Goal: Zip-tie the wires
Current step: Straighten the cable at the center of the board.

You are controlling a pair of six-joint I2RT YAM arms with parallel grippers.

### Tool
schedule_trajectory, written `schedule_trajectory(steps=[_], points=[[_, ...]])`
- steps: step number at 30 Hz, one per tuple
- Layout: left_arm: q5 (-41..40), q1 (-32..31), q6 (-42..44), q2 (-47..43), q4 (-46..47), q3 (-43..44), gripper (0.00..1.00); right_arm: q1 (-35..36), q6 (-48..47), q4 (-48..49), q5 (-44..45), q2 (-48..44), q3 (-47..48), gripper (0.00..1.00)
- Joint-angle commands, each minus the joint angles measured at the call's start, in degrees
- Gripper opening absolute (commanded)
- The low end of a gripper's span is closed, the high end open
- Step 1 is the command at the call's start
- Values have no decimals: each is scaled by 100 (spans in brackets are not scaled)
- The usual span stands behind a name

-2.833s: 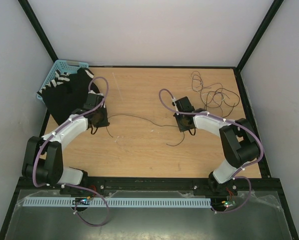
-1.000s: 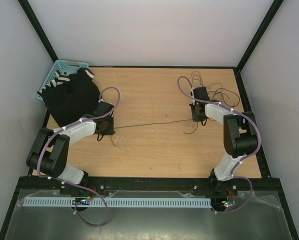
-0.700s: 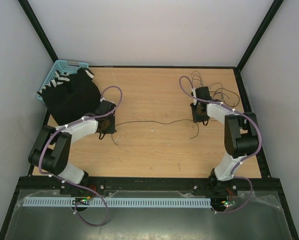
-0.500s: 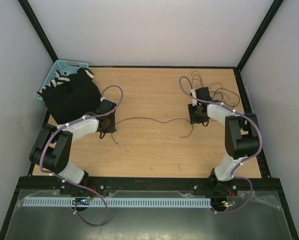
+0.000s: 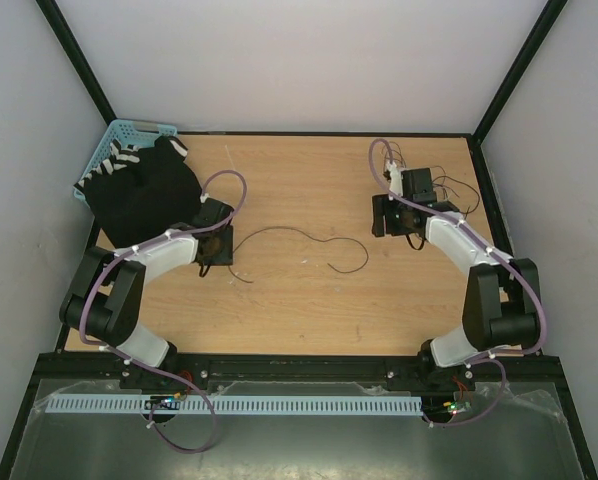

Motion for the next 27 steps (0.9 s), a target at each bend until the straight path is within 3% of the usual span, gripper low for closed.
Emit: schedule_trajectory(steps=[1,7,11,20,27], points=[[-104,23,64,54,-465,53,49,-7,167,211,321,-214,75,75],[134,145,-24,-465,-499,189,81,-210,389,457,1300,-46,389,76],[343,376,-149,-965,-505,293,92,-362,586,713,1804,404,715,72],[1149,489,-166,-2357,-360,273,96,-598,603,789,2208,1847,1788,63],[1265,482,-250,-2885,-430,142,97,-699,605,748,2242,2502,2234,50]])
